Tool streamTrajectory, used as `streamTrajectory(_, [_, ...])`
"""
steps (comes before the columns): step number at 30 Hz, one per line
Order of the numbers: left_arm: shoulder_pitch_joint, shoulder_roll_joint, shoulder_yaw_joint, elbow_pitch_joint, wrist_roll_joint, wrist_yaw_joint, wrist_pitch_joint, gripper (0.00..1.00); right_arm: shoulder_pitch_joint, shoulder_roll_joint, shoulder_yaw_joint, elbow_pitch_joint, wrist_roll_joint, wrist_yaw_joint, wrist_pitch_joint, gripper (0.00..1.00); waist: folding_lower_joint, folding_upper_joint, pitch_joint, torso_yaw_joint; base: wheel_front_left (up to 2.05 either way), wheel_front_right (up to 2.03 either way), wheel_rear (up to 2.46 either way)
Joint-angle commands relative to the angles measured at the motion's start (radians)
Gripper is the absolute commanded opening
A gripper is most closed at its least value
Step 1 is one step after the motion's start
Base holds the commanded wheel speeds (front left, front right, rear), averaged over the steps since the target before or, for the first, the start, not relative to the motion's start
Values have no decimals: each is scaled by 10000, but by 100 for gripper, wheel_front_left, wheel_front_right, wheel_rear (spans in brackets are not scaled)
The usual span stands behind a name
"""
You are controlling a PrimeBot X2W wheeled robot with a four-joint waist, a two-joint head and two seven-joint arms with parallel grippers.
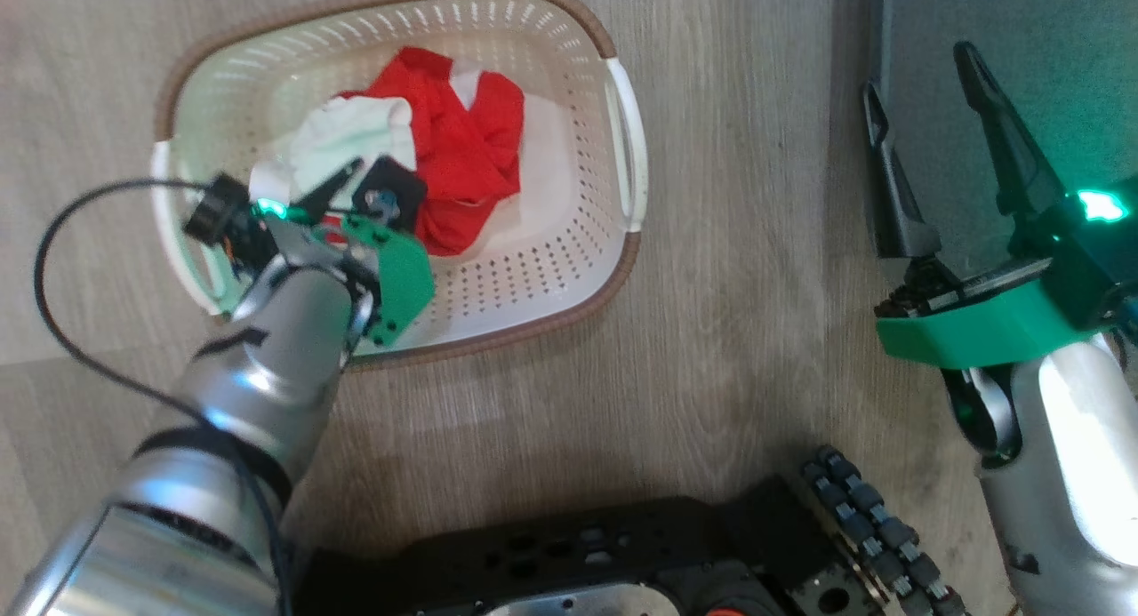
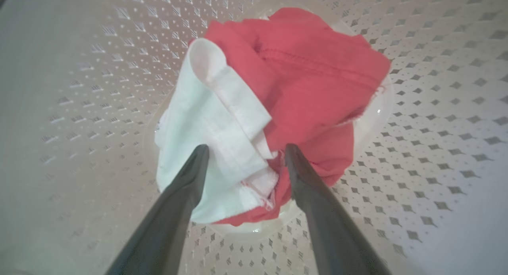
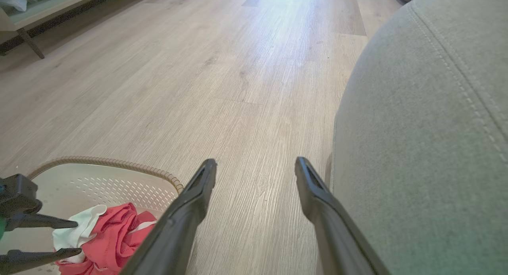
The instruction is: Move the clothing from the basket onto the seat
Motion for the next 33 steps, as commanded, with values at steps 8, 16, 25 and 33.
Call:
streamTrajectory(8, [-973,429,-485,286,580,249,782,100,33,134,312,-622,-100,-2,-92,100,-1,1,1084,-468,0,0,0])
streamTrajectory(16, [-1332,717,-643,338,563,231,2126,100,-129,245,558,-783,-193,-2,-92,100,-1,1,1504,-691,0,0,0])
streamTrajectory(25, [-1397,768,-649,343,294,16,2609,0,-224,368,706,-719,-211,-2,-92,100,-1,1,1598,-746,0,0,0])
streamTrajectory(33, [-1120,647,-657,344,37,13,2327,0,-443,358,740,-500,-130,-2,-92,100,-1,1,1129,-629,0,0,0])
